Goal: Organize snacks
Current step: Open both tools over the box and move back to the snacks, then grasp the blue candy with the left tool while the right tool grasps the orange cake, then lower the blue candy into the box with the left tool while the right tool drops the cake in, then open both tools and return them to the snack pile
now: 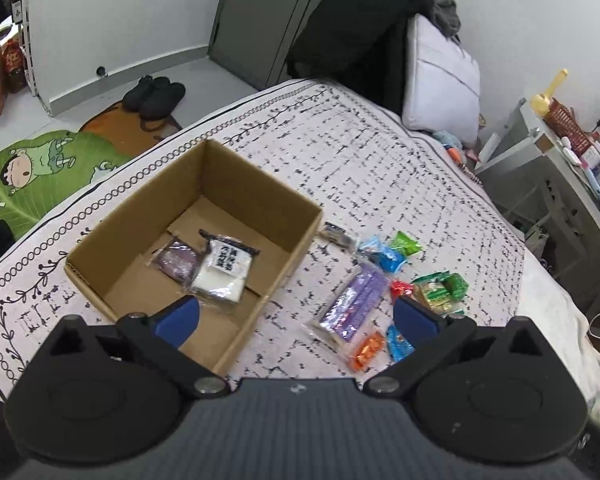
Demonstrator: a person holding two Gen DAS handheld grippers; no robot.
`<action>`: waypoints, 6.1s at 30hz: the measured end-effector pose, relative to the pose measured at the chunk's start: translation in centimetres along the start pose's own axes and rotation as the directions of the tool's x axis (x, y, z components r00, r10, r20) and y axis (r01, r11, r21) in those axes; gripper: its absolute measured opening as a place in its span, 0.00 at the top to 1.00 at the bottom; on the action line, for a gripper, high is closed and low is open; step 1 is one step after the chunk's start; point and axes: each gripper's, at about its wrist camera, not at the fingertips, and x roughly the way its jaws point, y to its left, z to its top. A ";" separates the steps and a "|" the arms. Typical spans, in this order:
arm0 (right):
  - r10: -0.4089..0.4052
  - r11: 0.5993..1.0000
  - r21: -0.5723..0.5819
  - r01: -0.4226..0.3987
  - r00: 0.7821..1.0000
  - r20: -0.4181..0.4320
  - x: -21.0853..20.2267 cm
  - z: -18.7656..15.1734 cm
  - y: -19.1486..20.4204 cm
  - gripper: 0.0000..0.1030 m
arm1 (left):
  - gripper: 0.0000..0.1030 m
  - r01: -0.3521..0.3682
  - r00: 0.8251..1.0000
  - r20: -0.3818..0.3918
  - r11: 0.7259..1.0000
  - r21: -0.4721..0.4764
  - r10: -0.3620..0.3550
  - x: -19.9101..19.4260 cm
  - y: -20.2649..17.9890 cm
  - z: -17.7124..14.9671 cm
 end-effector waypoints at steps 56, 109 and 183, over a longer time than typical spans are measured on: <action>-0.125 0.987 0.074 0.146 0.965 -0.230 11.2 -0.5 -15.8 0.13 | 0.43 0.011 0.961 -0.277 1.000 -0.016 -0.015 17.6 -13.5 -5.3; -0.072 0.997 -0.003 0.072 0.997 -0.036 8.2 2.0 -2.6 0.63 | 0.70 0.072 0.995 -0.069 0.996 -0.043 -0.075 5.5 -3.7 1.5; 0.026 0.992 -0.119 -0.034 0.997 -0.068 7.5 0.3 7.8 0.43 | 0.14 -0.074 0.994 -0.085 0.994 -0.075 0.068 3.3 5.4 5.4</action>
